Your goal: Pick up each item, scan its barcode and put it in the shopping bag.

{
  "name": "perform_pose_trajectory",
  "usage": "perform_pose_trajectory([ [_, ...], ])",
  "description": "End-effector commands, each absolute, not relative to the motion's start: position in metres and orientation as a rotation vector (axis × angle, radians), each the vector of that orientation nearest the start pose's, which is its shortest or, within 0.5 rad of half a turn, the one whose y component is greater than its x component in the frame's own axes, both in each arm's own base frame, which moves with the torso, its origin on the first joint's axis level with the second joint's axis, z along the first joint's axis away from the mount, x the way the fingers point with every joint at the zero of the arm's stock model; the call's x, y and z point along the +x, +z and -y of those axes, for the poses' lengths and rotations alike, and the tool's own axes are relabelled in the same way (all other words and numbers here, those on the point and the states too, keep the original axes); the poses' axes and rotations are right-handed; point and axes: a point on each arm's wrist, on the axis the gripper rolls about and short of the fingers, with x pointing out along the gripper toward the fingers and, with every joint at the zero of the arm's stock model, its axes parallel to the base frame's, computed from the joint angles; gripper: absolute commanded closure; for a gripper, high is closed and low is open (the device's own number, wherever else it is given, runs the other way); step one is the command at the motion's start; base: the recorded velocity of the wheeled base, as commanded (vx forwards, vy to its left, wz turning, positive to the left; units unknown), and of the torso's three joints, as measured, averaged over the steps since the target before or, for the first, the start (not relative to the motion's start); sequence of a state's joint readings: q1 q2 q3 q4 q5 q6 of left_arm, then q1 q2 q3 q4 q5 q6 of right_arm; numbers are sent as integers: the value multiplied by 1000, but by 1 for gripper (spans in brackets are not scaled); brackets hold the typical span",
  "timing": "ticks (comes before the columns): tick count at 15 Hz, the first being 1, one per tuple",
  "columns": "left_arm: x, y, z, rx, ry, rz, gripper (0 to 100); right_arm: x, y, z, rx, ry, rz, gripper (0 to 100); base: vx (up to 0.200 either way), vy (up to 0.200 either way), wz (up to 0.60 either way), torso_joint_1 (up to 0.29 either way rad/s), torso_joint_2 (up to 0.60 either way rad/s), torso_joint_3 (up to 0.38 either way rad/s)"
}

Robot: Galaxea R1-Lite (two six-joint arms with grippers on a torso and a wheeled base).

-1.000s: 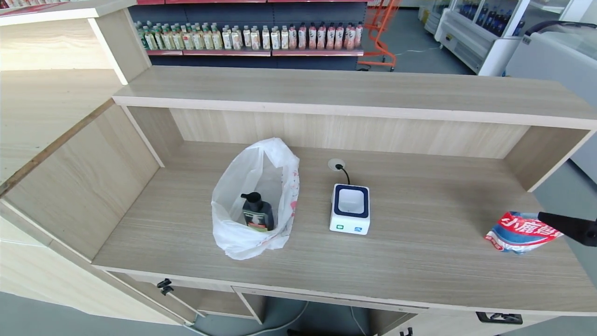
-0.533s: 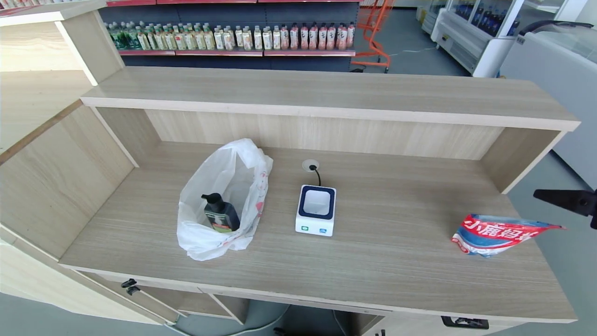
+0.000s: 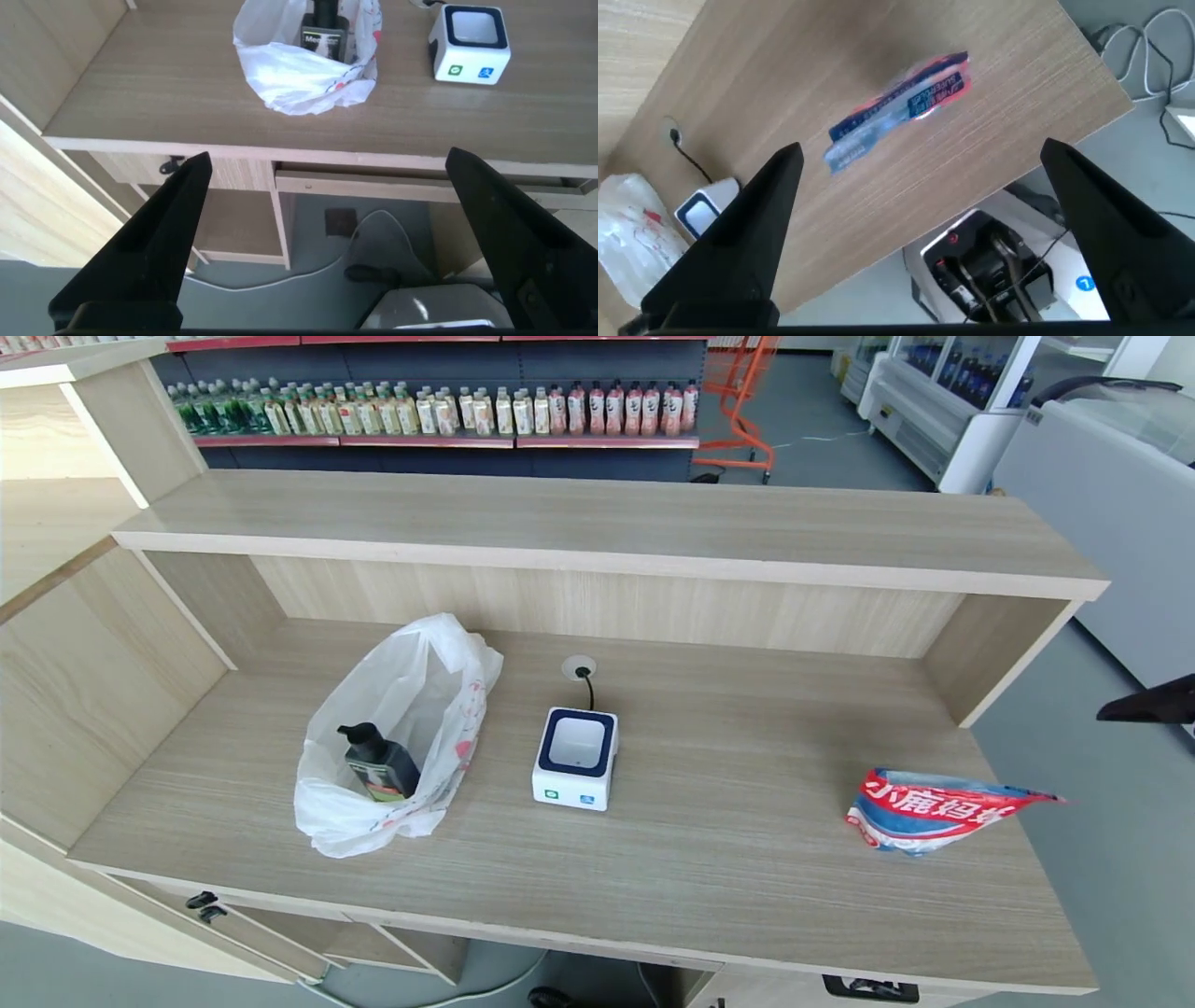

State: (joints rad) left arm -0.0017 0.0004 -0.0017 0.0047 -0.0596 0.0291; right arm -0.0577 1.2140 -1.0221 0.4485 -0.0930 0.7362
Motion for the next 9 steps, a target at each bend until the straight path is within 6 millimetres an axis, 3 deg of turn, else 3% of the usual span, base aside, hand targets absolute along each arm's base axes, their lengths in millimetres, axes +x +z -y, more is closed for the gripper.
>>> perform_pose_trajectory([
  [1,-23,75,1,29,-61,-4,0,187,261,13,736,-429,-606,0,0,0,0,0,0,0],
  [9,-23,75,1,29,-61,-4,0,244,199,18,770,-740,-754,0,0,0,0,0,0,0],
])
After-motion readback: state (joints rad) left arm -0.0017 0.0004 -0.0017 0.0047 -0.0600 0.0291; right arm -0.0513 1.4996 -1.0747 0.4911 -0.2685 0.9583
